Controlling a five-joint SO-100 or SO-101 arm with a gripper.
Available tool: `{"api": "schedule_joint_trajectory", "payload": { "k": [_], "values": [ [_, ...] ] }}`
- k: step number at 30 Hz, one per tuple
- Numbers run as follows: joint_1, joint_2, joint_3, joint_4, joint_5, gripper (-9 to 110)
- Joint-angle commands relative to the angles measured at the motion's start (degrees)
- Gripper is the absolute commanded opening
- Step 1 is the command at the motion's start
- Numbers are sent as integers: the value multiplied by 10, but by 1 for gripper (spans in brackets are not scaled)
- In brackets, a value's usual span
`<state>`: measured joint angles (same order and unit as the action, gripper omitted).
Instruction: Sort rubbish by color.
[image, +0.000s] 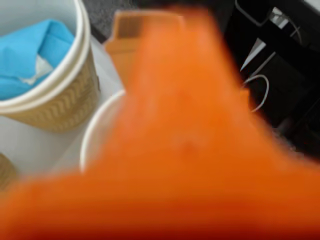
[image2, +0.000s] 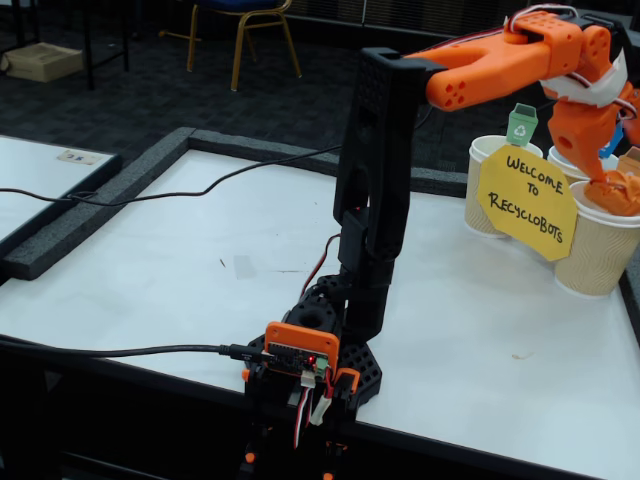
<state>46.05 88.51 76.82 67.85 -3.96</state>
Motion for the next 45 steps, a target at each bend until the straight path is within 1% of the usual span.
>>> {"api": "schedule_joint_trajectory", "payload": {
  "k": [1, 8, 16, 18, 19, 22, 23, 31, 35, 41, 45],
  "values": [
    [13, 18, -112, 8, -7, 0],
    [5, -4, -138, 15, -11, 1],
    [3, -27, -141, 31, -11, 26],
    [1, -27, -141, 39, -11, 30],
    [1, -27, -143, 44, -11, 28],
    [1, -27, -154, 47, -11, 10],
    [1, -27, -156, 40, -11, 1],
    [-1, -25, -160, 42, -11, 0],
    [-2, -14, -178, 70, -11, 0],
    [-2, 61, -162, 114, -11, 0],
    [-2, 144, -114, 129, -11, 0]
  ]
}}
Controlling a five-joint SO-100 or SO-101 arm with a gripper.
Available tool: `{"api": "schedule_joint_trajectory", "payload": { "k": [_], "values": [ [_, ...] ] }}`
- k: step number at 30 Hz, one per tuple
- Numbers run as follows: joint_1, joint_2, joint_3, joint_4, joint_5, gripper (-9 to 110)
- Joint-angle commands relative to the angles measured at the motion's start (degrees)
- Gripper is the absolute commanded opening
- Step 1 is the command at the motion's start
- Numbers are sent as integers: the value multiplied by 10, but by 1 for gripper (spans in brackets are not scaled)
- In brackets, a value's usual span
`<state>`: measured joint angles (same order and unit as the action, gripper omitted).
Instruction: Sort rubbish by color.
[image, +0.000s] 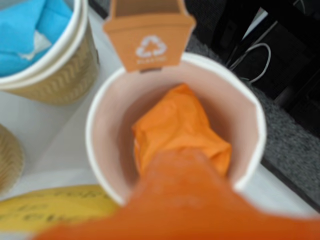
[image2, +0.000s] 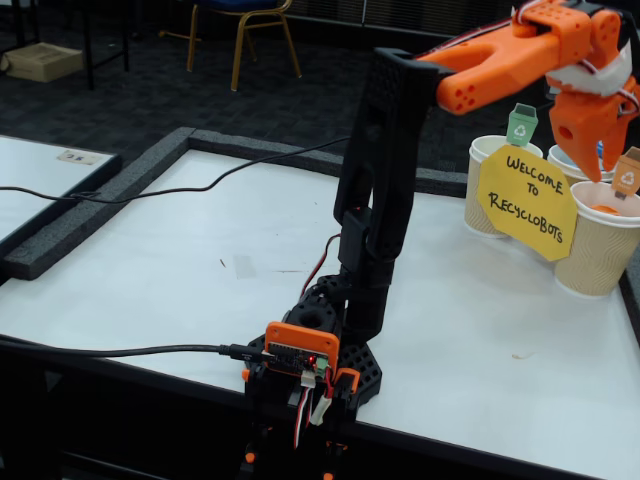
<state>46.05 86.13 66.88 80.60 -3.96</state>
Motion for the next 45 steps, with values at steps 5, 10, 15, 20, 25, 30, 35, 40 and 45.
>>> {"api": "schedule_joint_trajectory", "payload": {
  "k": [5, 10, 15, 20, 25, 30, 35, 40, 45],
  "values": [
    [-2, 291, 79, 12, -11, 0],
    [-7, 413, 173, 18, -11, 0],
    [-25, 534, 258, 31, -11, 0],
    [-55, 646, 342, 34, -11, 0],
    [-74, 731, 384, 37, -11, 0],
    [-100, 783, 392, 63, -11, 0],
    [-131, 808, 388, 88, -11, 0],
    [-147, 836, 385, 109, -11, 0],
    [-148, 860, 378, 125, -11, 0]
  ]
}}
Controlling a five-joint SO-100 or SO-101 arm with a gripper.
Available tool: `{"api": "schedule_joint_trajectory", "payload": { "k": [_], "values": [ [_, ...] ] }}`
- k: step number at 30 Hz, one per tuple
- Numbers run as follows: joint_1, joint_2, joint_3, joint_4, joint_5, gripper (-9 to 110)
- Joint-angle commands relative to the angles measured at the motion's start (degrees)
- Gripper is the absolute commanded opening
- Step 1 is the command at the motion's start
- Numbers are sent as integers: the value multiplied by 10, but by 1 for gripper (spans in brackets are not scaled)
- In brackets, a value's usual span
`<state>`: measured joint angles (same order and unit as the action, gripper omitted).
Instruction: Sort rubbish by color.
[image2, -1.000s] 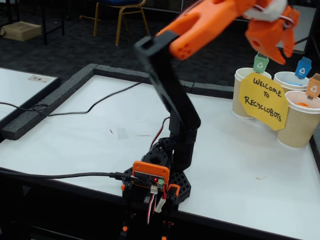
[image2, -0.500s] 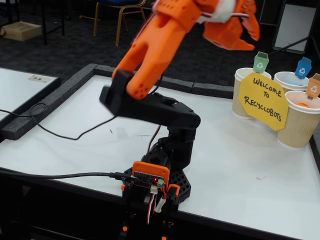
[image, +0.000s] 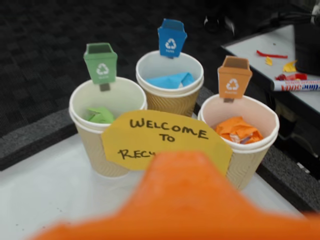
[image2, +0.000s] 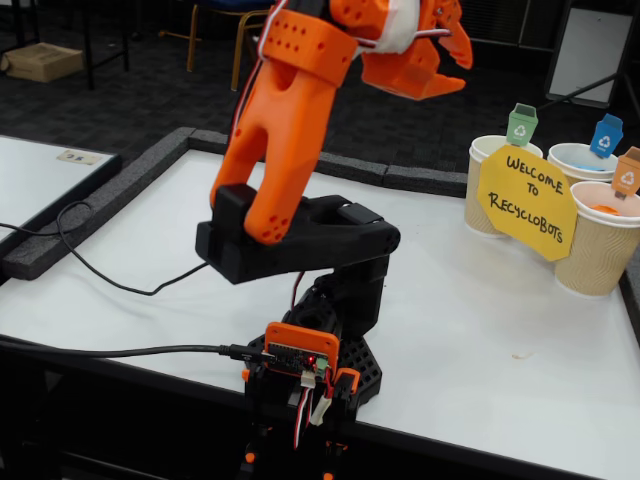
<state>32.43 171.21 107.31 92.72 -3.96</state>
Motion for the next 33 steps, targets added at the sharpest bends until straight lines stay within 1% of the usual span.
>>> {"api": "schedule_joint_trajectory", "payload": {
  "k": [1, 18, 25, 33],
  "values": [
    [-12, 16, -27, 6, -11, 0],
    [-48, 48, -33, 32, -11, 0],
    [-128, 48, -21, 30, -11, 0],
    [-281, 48, -12, 33, -11, 0]
  ]
}}
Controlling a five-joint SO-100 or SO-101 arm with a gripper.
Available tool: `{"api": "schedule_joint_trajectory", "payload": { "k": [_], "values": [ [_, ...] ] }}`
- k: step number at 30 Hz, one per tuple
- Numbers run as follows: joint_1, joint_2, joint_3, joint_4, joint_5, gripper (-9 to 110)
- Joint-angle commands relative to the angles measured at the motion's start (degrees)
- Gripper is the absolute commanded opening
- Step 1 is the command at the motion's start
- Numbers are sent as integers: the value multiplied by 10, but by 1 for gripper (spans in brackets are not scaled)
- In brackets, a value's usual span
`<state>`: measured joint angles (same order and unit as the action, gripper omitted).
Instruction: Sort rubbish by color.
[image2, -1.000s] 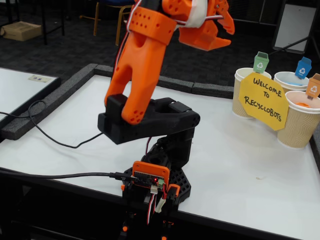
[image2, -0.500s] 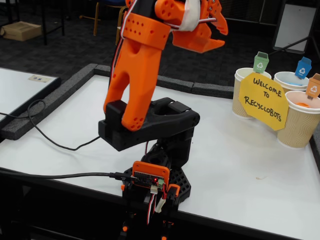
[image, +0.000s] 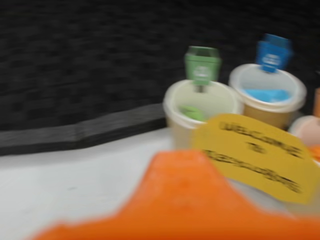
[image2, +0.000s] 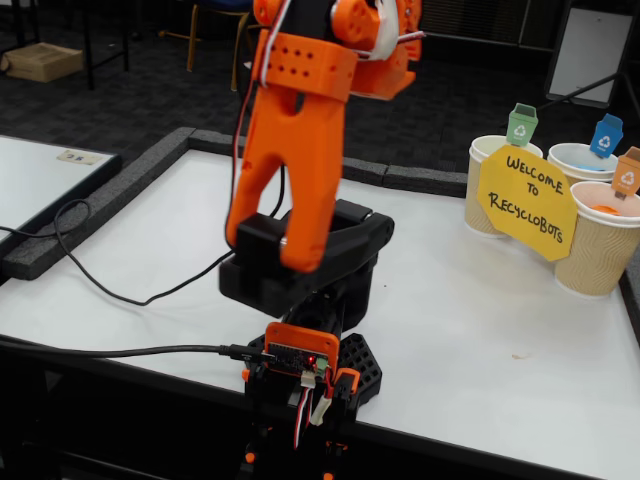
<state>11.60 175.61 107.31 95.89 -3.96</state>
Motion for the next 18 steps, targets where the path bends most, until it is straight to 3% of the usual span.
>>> {"api": "schedule_joint_trajectory", "payload": {
  "k": [1, 18],
  "values": [
    [-96, 4, -9, 4, -11, 0],
    [-394, 4, 6, 10, -11, 0]
  ]
}}
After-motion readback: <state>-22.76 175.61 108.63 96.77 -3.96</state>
